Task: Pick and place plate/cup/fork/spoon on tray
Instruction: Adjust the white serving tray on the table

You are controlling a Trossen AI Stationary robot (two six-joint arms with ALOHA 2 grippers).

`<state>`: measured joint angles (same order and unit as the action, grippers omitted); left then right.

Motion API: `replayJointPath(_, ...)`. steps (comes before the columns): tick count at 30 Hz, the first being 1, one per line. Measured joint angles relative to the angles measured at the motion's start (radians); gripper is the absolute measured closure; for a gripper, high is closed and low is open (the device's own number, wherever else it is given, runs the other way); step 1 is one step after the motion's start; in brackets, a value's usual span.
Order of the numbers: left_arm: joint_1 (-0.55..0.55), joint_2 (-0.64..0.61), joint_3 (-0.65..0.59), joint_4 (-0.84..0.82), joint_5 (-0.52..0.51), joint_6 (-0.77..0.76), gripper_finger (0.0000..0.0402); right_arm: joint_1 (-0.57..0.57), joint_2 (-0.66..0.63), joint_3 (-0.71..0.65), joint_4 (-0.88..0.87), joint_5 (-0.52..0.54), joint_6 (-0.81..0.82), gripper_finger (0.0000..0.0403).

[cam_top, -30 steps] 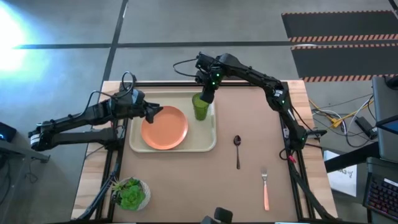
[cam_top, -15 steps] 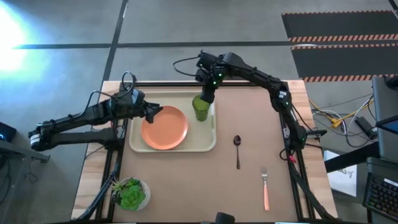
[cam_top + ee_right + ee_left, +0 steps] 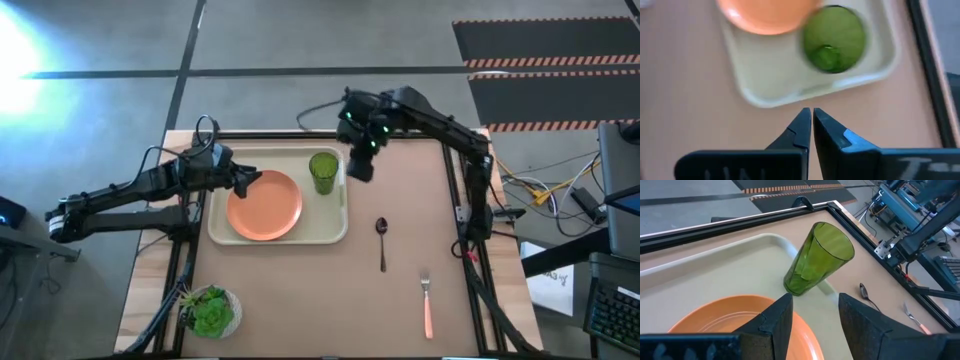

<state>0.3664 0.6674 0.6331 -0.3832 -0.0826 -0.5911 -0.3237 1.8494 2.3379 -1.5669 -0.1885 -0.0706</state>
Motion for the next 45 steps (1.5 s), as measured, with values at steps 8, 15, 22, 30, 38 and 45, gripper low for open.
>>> replayJointPath(8, 0.0, 0.0, 0.0, 0.0, 0.0, 0.002, 0.026, 0.234, -0.027, -0.054, 0.015, 0.092, 0.08, 0.0394)
replayJointPath(15, 0.0, -0.001, 0.0, 0.0, 0.002, 0.002, 0.026, 0.308, -0.001, -0.308, 0.164, 0.091, 0.098, 0.0394)
replayJointPath(22, 0.0, -0.003, 0.0, 0.0, 0.047, 0.005, 0.026, 0.274, -0.062, -0.646, 0.536, -0.02, 0.152, 0.0394)
replayJointPath(30, 0.0, -0.003, 0.0, 0.0, 0.051, 0.005, 0.026, 0.278, -0.106, -0.909, 0.878, -0.1, 0.273, 0.0394)
replayJointPath(38, 0.0, -0.003, 0.0, 0.0, 0.051, 0.005, 0.026, 0.296, -0.107, -1.06, 1.026, -0.064, 0.309, 0.0394)
replayJointPath(45, 0.0, -0.003, 0.002, 0.001, 0.051, 0.005, 0.026, 0.295, -0.107, -1.123, 1.095, 0.015, 0.298, 0.0394)
